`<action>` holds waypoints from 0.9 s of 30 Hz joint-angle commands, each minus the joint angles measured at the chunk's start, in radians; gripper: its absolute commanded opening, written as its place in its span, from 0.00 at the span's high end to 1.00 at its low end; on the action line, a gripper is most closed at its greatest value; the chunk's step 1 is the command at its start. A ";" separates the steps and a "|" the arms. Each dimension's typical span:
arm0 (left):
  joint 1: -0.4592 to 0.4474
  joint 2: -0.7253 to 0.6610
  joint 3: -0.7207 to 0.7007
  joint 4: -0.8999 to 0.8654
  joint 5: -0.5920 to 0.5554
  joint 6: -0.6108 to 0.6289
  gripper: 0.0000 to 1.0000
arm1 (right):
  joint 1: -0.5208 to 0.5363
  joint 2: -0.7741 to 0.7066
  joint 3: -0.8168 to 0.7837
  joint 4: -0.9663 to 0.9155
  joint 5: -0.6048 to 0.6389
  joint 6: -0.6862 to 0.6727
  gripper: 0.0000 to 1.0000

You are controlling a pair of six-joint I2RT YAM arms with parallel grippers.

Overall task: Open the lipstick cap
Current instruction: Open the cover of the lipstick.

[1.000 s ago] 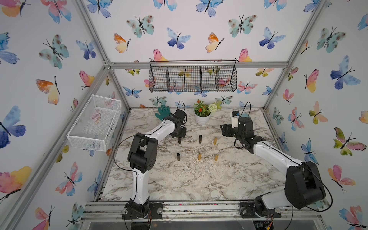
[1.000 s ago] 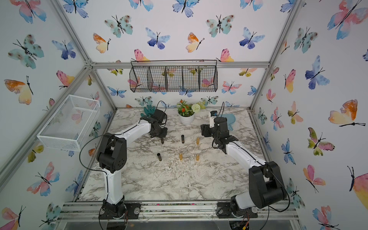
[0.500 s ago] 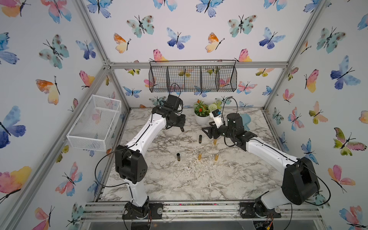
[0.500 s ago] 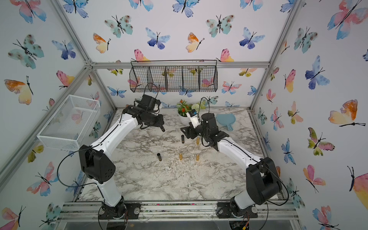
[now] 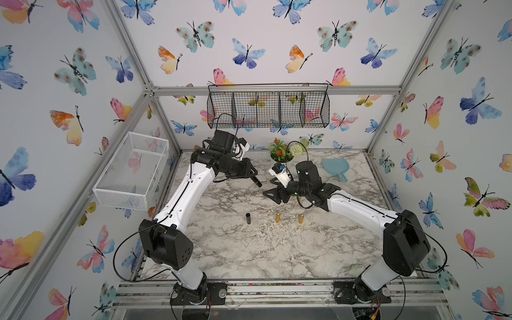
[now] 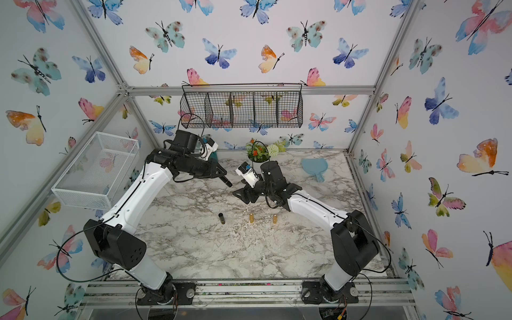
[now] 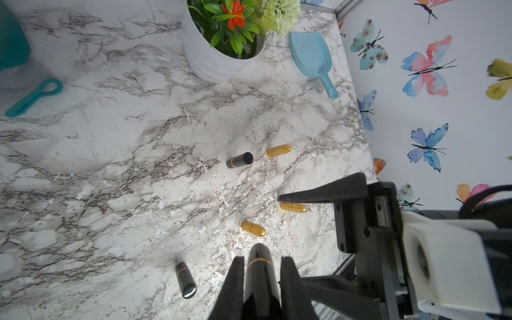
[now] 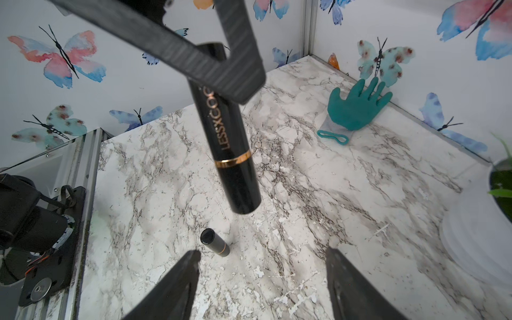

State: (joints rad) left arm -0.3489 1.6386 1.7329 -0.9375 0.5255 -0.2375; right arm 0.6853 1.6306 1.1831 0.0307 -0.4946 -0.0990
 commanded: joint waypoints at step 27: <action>0.012 -0.036 -0.037 -0.021 0.056 0.038 1.00 | 0.059 0.083 0.124 -0.049 0.024 -0.061 0.87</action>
State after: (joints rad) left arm -0.3454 1.6352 1.6863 -0.9356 0.5739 -0.2180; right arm 0.7460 1.7134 1.2835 0.0261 -0.5236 -0.1394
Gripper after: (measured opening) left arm 0.198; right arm 0.215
